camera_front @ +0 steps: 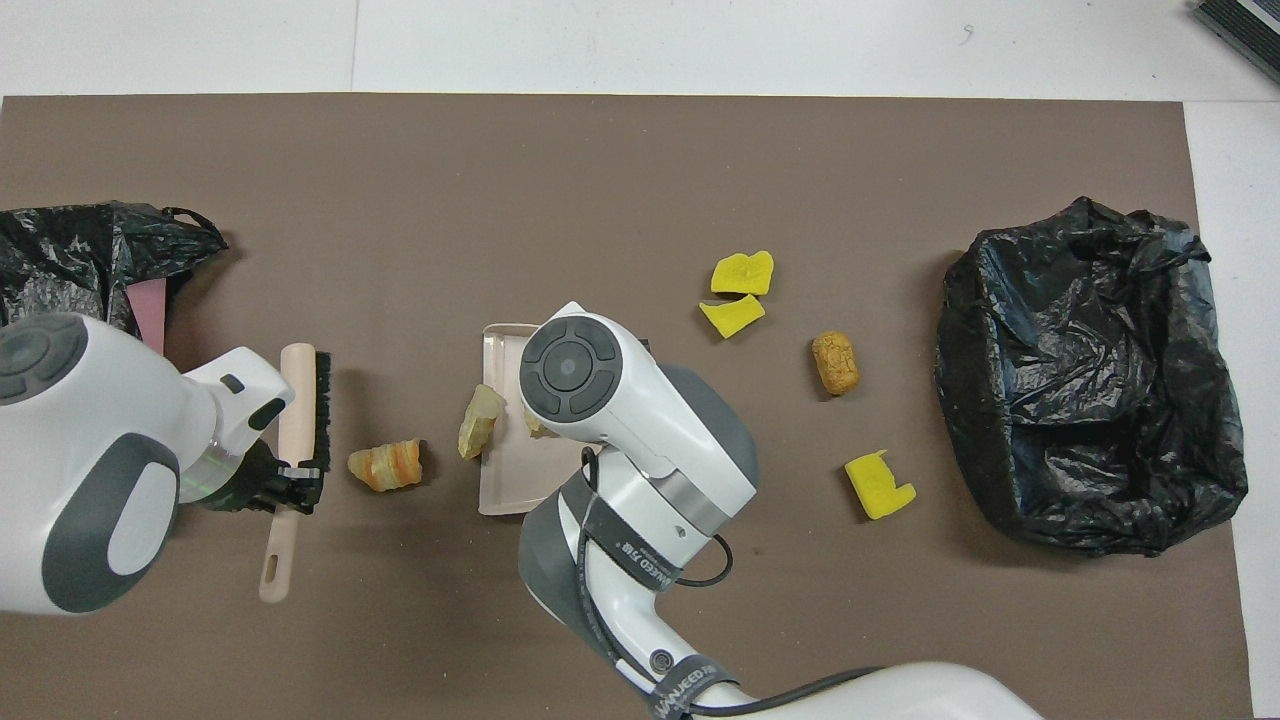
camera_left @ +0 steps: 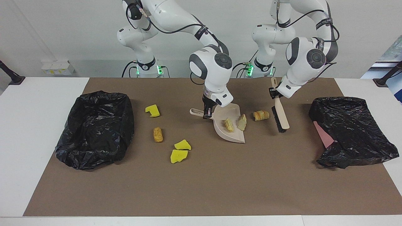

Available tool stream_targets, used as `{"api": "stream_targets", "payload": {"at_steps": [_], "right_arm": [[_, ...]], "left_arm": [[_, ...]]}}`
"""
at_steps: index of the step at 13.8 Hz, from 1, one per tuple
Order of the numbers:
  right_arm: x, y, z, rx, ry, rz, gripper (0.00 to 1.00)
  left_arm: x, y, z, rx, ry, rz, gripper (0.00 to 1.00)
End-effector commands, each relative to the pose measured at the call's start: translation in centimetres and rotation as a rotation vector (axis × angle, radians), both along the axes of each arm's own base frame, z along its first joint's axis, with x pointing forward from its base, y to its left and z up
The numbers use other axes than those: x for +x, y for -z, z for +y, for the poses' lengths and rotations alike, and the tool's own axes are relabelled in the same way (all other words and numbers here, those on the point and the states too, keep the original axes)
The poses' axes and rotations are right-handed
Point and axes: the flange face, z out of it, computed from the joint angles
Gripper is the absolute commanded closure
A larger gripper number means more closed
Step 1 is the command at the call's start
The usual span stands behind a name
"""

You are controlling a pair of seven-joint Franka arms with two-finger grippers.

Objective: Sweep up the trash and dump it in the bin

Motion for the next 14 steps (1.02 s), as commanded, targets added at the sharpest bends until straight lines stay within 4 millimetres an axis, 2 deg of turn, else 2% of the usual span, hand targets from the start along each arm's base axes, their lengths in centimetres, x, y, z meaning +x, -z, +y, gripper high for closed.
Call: {"api": "stream_targets", "payload": {"at_steps": [1,3,4,7,8,10,12,14], "right_arm": [[-0.1,-0.3,-0.5,0.007,-0.077,-0.013,1.0],[-0.1,0.0,-0.7,0.007,-0.115,-0.007,1.0],[0.0,0.0,-0.9,0.007,-0.114,-0.006,1.0],[-0.2,0.4,-0.7,0.002,-0.117,0.0,1.0],[-0.2,0.4,-0.7,0.002,-0.117,0.0,1.0],[-0.2,0.5,-0.7,0.001,-0.117,0.001,1.0],[-0.2,0.4,-0.7,0.002,-0.116,0.0,1.0],[0.0,0.5,-0.9,0.002,-0.111,0.0,1.0]], "left_arm": [[-3.4,1.3,-1.5,0.012,-0.041,-0.057,1.0],[-4.3,2.7,-5.5,0.031,-0.037,-0.07,1.0],[-4.2,3.2,-6.8,0.03,-0.04,-0.083,1.0],[-4.8,5.1,-12.3,-0.043,-0.036,-0.097,1.0],[-4.6,5.1,-13.7,-0.078,-0.044,-0.115,1.0],[-4.8,4.1,-18.0,-0.165,-0.038,-0.136,1.0],[-4.7,3.6,-19.6,-0.18,-0.021,-0.146,1.0],[-4.5,3.8,-18.9,-0.176,-0.02,-0.136,1.0]]}}
